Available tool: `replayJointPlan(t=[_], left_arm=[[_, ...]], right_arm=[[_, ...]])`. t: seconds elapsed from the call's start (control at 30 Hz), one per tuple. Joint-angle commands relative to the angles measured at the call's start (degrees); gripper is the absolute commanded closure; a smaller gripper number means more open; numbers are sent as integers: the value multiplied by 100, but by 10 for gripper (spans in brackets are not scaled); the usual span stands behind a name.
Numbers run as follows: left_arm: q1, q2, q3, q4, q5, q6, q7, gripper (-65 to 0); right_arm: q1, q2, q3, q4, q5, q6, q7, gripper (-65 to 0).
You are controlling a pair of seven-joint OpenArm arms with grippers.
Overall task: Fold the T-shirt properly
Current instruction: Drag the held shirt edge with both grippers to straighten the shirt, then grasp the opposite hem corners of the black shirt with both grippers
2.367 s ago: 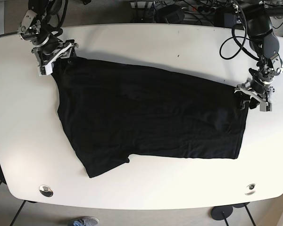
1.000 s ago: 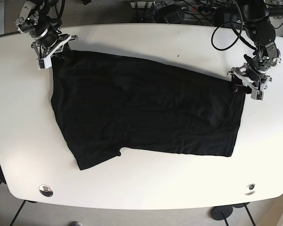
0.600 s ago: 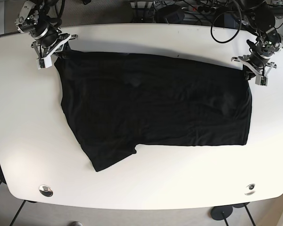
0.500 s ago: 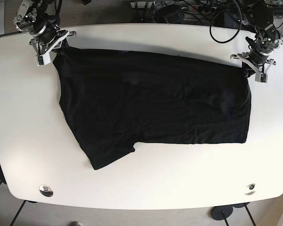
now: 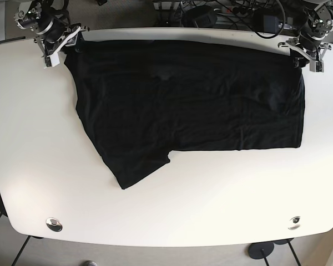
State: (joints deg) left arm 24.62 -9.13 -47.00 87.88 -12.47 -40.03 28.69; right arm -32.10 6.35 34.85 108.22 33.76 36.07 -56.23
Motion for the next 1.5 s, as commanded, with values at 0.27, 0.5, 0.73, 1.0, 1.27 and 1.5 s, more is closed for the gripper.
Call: replayJointPlan(t=[0.27, 0.5, 0.73, 1.0, 1.27, 1.5], left_arm=[[-5, -76, -25, 465, 65, 3, 81, -210], [-128, -76, 168, 465, 82, 3, 81, -210], [-198, -94, 160, 571, 91, 3, 81, -210], [-190, -76, 142, 571, 100, 3, 81, -210], [-172, -112, 133, 360, 108, 3, 81, -210], [-75, -85, 125, 667, 56, 3, 81, -210]], right_arm=[[366, 222, 1, -49, 1297, 160, -26, -354], [1095, 213, -96, -998, 1024, 168, -588, -350], [1069, 38, -421, -981, 1024, 168, -474, -8], [638, 11, 89, -207, 1068, 221, -474, -22], [427, 55, 212, -216, 1024, 195, -483, -101], [278, 46, 212, -110, 1024, 195, -369, -430]])
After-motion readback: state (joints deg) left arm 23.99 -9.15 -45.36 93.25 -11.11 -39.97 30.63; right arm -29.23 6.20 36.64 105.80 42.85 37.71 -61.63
